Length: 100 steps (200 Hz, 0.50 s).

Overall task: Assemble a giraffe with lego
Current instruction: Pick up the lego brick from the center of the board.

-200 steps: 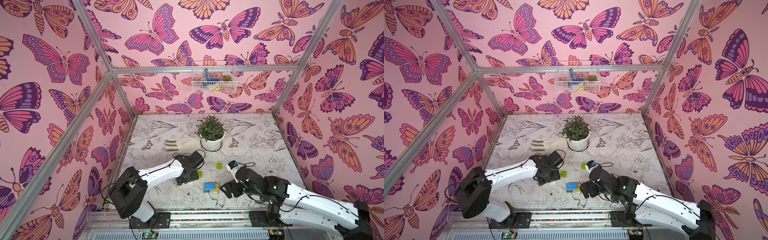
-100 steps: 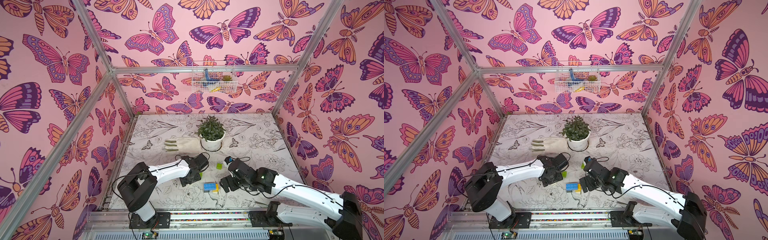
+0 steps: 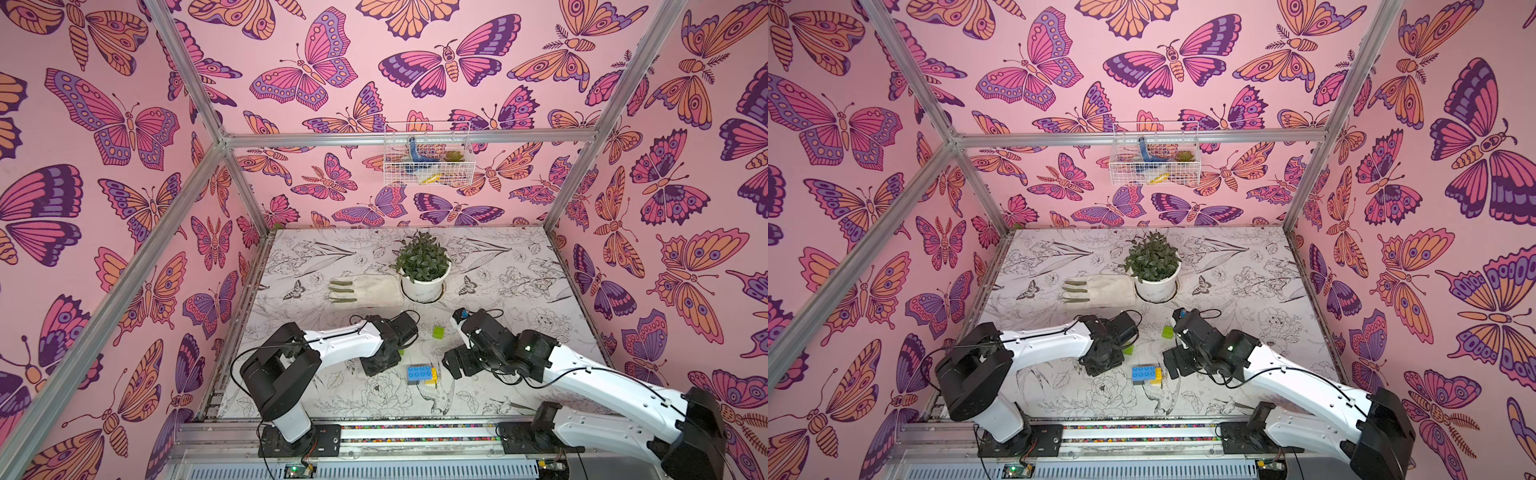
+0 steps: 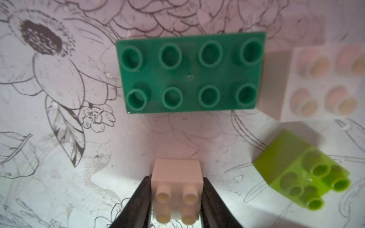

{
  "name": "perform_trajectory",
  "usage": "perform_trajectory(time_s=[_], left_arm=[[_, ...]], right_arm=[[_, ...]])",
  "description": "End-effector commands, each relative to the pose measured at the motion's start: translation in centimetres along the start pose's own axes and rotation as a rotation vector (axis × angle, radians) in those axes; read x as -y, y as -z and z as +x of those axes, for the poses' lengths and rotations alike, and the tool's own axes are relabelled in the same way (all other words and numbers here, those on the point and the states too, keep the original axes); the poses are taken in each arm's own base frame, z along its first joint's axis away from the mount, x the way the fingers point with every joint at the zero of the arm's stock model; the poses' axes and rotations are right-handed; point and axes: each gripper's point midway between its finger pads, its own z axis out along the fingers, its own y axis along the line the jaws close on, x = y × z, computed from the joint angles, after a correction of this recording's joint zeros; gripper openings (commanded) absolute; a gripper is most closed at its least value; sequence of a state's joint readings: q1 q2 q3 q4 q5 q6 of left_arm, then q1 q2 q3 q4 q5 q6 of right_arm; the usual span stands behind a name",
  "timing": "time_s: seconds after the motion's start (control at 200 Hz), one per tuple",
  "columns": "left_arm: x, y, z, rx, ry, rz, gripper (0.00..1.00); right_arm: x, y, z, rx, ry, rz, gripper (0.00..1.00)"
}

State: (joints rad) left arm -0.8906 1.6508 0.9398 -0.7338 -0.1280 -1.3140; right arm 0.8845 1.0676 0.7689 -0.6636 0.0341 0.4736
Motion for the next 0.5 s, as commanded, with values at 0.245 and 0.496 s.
perform_trajectory(time_s=[0.245, 0.496], left_arm=[[0.8, 6.3, 0.8, 0.02, -0.175, 0.072, 0.18], [4.2, 9.9, 4.4, -0.017, -0.322, 0.13, 0.17]], right_arm=[[0.5, 0.5, 0.7, 0.02, -0.024, -0.018, 0.99], [2.4, 0.3, 3.2, -0.002, -0.082, 0.024, 0.99]])
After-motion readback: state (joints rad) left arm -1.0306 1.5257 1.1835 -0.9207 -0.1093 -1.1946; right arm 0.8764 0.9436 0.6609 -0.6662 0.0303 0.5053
